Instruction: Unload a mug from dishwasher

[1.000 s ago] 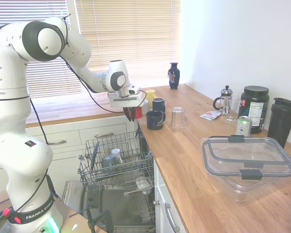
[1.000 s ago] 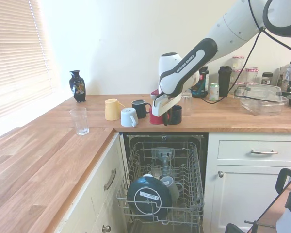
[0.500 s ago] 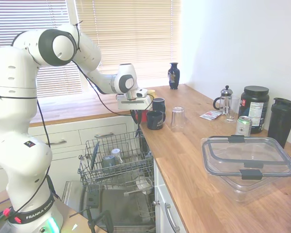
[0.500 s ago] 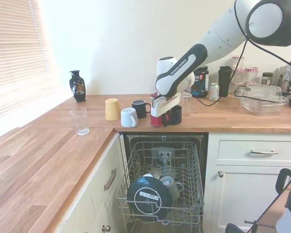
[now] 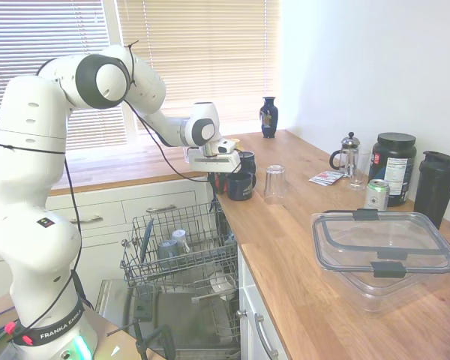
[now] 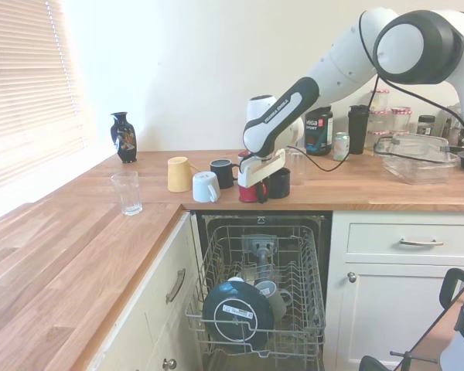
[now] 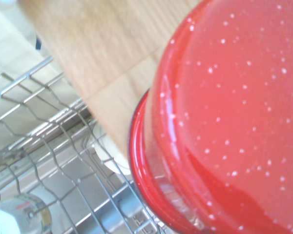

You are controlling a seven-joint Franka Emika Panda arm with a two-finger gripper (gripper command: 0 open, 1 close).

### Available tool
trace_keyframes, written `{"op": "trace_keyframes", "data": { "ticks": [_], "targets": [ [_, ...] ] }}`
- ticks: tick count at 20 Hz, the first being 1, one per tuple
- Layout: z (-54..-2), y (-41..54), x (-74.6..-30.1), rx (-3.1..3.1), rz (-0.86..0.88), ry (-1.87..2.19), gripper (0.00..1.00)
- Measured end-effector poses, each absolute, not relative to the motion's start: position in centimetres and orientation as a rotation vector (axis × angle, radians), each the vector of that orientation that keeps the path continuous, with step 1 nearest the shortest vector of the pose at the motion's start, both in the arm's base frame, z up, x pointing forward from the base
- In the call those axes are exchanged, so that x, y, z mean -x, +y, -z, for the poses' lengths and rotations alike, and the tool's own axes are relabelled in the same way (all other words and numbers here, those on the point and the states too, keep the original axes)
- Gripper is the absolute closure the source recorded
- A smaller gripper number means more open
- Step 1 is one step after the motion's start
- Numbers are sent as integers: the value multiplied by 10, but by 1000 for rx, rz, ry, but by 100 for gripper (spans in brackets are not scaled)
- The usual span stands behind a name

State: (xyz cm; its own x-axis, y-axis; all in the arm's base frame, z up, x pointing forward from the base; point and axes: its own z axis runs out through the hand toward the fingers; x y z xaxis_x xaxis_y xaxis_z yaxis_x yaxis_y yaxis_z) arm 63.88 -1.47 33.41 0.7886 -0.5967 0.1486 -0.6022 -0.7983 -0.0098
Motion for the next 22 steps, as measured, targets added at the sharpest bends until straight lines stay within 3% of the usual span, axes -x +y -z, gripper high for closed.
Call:
{"op": "trace_keyframes", "data": {
  "ticks": [4, 5, 22],
  "targets": [
    [-335, -18, -650, -2929, -222, -999, 100],
    [-335, -19, -652, -2925, -214, -1001, 0],
    [-336, -17, -659, -2904, -185, -1005, 0]
  ]
}}
